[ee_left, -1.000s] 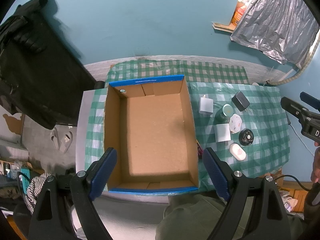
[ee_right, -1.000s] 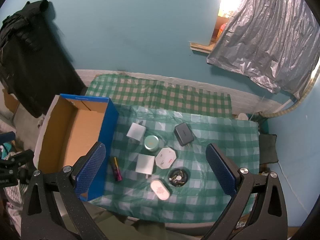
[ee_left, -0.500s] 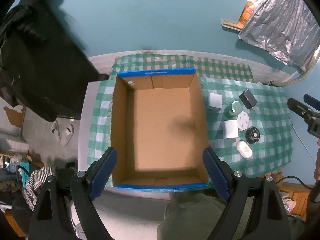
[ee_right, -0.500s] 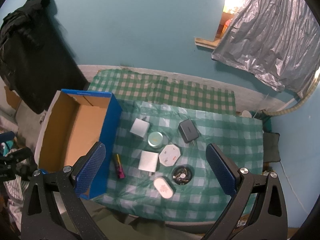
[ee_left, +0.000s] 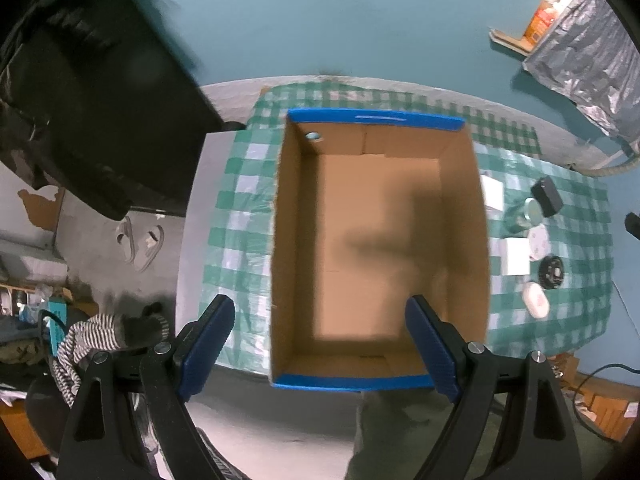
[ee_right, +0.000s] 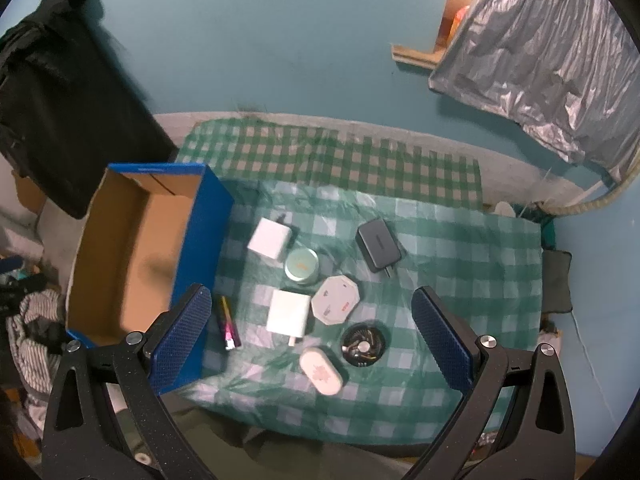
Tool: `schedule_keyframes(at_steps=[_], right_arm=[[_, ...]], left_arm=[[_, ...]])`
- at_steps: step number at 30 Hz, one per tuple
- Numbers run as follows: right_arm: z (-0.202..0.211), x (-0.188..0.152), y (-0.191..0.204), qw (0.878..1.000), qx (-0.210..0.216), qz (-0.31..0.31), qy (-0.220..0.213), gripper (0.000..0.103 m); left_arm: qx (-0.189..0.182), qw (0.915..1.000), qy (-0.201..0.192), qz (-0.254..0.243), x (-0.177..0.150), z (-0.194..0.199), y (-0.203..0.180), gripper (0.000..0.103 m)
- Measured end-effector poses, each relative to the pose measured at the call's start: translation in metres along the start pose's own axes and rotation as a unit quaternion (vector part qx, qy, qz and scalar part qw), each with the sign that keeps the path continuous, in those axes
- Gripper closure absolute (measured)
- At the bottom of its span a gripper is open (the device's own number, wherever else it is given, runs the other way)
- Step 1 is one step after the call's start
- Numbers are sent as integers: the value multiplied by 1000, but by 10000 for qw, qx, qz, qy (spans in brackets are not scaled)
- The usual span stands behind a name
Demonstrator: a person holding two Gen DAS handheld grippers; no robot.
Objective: Organize rigid objects
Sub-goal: 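Lower the left tool onto the box wall while moving the right tool toward the items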
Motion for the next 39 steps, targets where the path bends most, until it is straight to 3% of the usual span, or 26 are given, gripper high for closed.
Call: schedule_keyframes(at_steps=[22, 25, 30, 33, 35, 39], right_arm=[[-98, -29, -31, 9949, 18, -222, 984, 2], [-109, -34, -30, 9940, 24, -240, 1066, 2], [-126, -39, -22, 9926, 70, -186, 1198, 2], [-135, -43, -17, 9916, 41, -126, 1285, 2], [-139, -45, -14, 9910, 17, -106, 1332, 2], [-141, -48, -8, 9912, 8, -54, 1324, 2]], left_arm=[[20, 9964, 849, 30, -22, -103, 12, 15], [21, 9958, 913, 5, -26, -110, 11, 21], [-177, 9937, 1090, 181, -30, -122, 15, 22], [-105, 9940, 1071, 175, -31, -125, 17, 22], [-17, 9938, 1096, 161, -31, -128, 20, 34], [-45, 9944, 1026, 233, -32, -125, 26, 37]])
Point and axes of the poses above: each gripper's, at about its wrist camera, not at the fingertips, and z roughly against the way its jaws point, y to its left, x to its top, the point moved 3 cm from there along -z, roughly the way its jaws point, and after that the axes turned 9 degrees about x, right-handed, at the moved point
